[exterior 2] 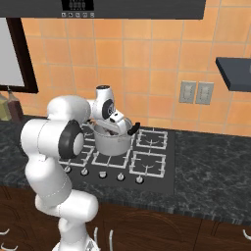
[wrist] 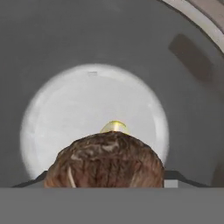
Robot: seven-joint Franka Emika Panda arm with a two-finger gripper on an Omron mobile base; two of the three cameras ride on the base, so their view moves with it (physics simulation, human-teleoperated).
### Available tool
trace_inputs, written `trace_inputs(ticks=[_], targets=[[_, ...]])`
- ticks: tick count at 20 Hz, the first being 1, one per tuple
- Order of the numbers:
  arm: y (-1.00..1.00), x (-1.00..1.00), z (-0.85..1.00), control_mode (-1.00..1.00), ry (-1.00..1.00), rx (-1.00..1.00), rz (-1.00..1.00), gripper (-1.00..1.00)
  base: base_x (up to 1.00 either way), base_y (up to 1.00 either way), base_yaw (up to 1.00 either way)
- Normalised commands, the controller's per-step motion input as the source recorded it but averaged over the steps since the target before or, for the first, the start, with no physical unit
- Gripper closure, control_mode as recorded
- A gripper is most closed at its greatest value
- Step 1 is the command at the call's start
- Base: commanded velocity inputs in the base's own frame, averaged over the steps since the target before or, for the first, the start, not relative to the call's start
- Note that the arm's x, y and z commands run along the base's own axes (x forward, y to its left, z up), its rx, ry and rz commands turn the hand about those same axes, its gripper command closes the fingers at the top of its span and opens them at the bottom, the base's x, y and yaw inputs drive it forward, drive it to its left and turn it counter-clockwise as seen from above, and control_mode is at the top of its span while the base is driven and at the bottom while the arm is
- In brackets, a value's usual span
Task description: Put the lemon wedge and mushroom in the pot. Retrieve the spatula and lightly stir the vegetables in the pot.
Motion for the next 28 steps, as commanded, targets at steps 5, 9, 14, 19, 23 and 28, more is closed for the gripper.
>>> trace_inputs(ticks=[5,9,14,19,23,28], targets=[[0.0,0.0,0.02,-1.0,-0.07,0.0,0.0,-1.0,0.0,0.0,0.0],[0.0,-0.01,0.54,-1.0,-0.1,0.0,0.0,-1.0,0.0,0.0,0.0],[0.0,-0.16,0.9,-1.0,-0.1,0.0,0.0,-1.0,0.0,0.0,0.0],[0.12,-0.81,0.9,-1.0,-0.07,0.0,0.0,-1.0,0.0,0.0,0.0],[0.31,-1.0,0.26,-1.0,0.01,0.0,0.0,-1.0,0.0,0.0,0.0],[0.1,-0.96,0.0,-1.0,0.06,0.01,0.0,-1.0,0.0,0.0,0.0]])
